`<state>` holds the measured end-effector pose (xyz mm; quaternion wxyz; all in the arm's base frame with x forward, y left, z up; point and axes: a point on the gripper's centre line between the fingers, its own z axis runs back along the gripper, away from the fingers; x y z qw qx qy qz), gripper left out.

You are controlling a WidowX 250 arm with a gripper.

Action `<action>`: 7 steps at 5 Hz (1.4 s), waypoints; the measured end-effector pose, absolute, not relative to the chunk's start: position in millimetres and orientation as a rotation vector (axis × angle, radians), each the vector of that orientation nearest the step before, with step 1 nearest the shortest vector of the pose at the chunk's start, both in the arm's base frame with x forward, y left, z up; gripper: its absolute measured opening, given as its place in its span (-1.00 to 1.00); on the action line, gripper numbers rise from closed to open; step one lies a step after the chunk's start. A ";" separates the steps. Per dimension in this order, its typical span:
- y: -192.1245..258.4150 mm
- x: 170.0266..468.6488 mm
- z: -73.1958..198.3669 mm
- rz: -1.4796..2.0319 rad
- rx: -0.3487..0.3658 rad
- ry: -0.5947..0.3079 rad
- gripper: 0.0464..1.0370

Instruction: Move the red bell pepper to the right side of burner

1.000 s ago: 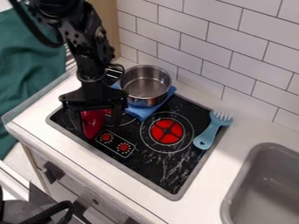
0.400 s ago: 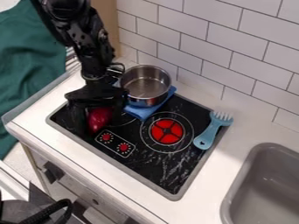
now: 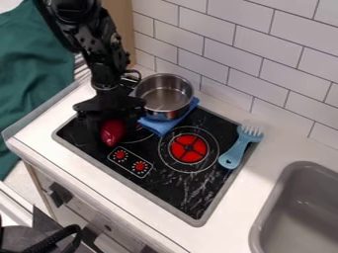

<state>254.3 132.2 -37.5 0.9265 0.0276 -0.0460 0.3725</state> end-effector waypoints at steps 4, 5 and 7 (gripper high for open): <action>33.8 333.2 37.2 0.367 0.110 -0.302 0.46; 7.8 357.4 31.6 0.298 0.109 -0.299 0.46; 22.4 363.1 -11.4 0.330 0.053 -0.213 0.46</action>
